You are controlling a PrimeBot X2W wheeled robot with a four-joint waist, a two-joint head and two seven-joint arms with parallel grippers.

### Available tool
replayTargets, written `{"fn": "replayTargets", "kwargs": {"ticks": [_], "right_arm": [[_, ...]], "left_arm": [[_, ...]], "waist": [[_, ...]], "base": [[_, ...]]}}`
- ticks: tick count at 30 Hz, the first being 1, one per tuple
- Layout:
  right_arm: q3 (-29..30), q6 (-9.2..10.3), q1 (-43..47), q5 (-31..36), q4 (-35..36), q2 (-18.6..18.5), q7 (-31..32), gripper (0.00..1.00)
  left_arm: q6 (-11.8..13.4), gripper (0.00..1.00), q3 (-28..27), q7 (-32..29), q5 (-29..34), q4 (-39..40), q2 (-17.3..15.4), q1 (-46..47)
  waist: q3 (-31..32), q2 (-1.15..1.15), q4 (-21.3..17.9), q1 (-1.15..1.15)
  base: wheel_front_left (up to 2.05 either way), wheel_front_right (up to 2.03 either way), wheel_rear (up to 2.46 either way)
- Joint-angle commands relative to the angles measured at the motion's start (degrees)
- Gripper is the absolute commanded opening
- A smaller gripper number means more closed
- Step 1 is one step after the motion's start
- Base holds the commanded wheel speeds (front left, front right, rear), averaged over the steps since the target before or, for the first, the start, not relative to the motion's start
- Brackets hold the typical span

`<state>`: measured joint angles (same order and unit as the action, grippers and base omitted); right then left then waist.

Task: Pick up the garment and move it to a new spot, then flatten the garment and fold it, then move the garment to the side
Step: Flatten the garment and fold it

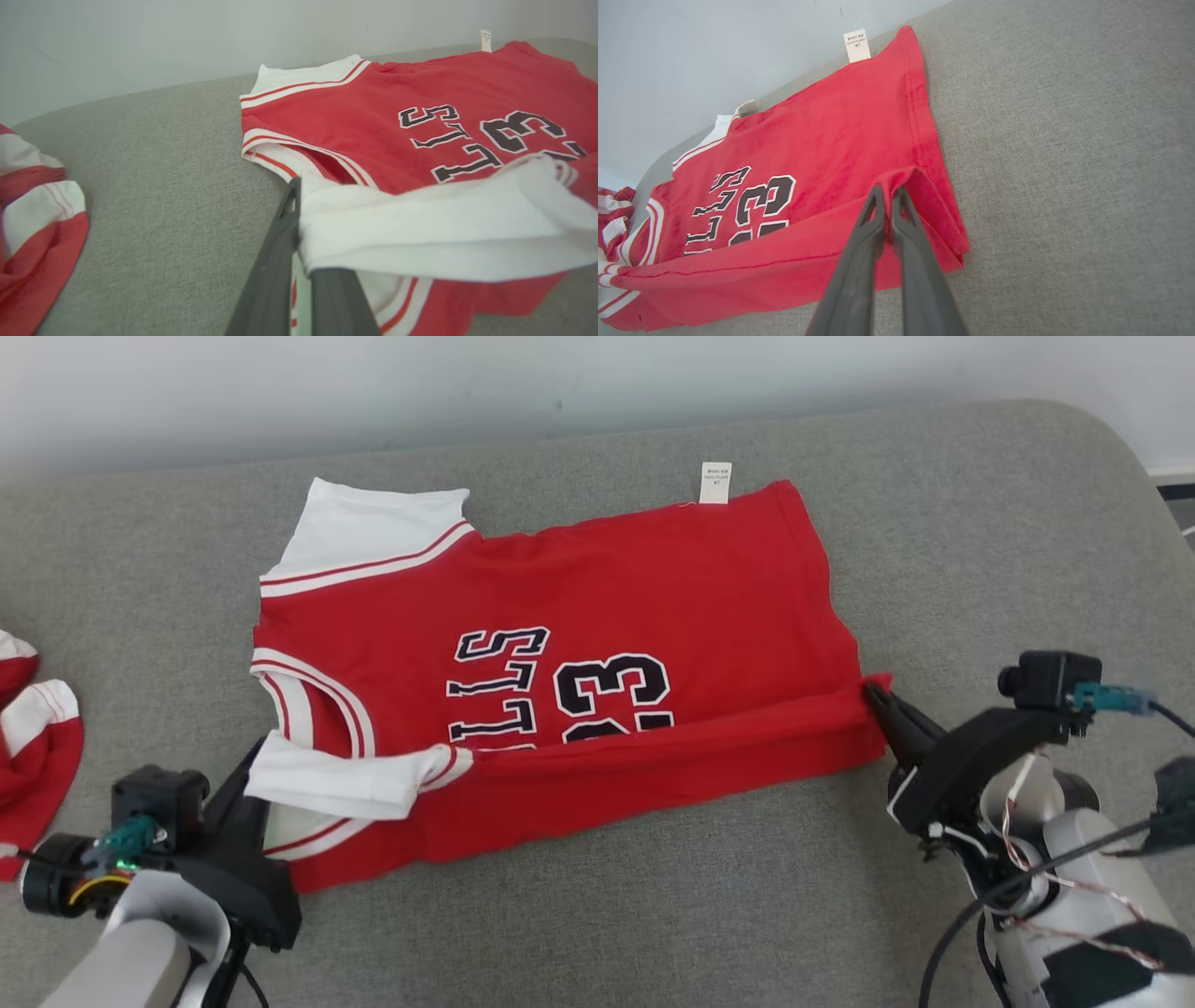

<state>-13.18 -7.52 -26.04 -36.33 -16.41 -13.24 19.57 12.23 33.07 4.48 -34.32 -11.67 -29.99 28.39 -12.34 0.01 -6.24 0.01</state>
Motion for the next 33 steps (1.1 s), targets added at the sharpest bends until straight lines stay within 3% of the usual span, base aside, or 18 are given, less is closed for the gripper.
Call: {"fn": "replayTargets", "kwargs": {"ticks": [1, 14, 15, 16, 17, 18, 23, 33], "right_arm": [[-0.34, 0.06, -2.05, 0.06, -1.49, 0.02, -0.39, 0.0], [-5.41, 0.06, -13.09, 0.36, -16.22, 0.5, -4.21, 0.0], [-5.88, 0.06, -13.52, 0.24, -16.78, 0.54, -4.91, 0.27], [-6.44, 0.06, -13.84, 0.28, -17.22, 0.48, -5.69, 0.83], [-6.85, 0.06, -14.02, -0.03, -17.72, 0.53, -6.31, 1.0], [-7.24, 0.06, -14.21, -0.26, -18.17, 0.45, -6.98, 1.0], [-8.63, 0.06, -14.36, -0.92, -19.18, -0.81, -11.15, 1.0], [-10.65, 0.06, -9.7, -2.27, -17.76, -4.02, -16.99, 1.0]], "left_arm": [[-0.64, 0.0, 0.19, -0.14, -0.54, -1.51, 0.04, 1.56], [-7.07, 0.0, 2.41, 0.06, -0.26, -15.22, 3.07, 10.79], [-7.13, 0.0, 2.38, 0.33, -0.51, -16.16, 3.34, 11.05], [-7.35, 0.0, 2.51, 0.9, -0.24, -16.83, 3.58, 11.4], [-7.23, 0.91, 2.4, 1.54, -0.06, -17.52, 3.82, 11.68], [-7.23, 1.0, 2.39, 2.0, -0.04, -18.27, 4.06, 11.76], [-7.28, 1.0, 2.64, 4.54, 0.06, -20.12, 5.09, 11.43], [-4.32, 1.0, 1.04, 8.88, -1.58, -16.64, 6.46, 4.93]], "waist": [[-0.57, -0.01, -0.22, -0.01], [-2.24, -0.01, 0.09, -0.01], [-2.28, -0.01, 0.0, -0.01], [-2.31, -0.01, -0.06, -0.01], [-2.31, -0.01, -0.15, -0.01], [-2.27, -0.01, -0.18, -0.01], [-1.64, -0.01, 0.21, -0.01], [1.49, -0.01, 1.27, -0.01]], "base": [[0.0, 0.0, 0.0], [0.0, 0.0, 0.0], [0.0, 0.0, 0.0], [0.0, 0.0, 0.0], [0.0, 0.0, 0.0], [0.0, 0.0, 0.0], [0.0, 0.0, 0.0], [0.0, 0.0, 0.0]]}}
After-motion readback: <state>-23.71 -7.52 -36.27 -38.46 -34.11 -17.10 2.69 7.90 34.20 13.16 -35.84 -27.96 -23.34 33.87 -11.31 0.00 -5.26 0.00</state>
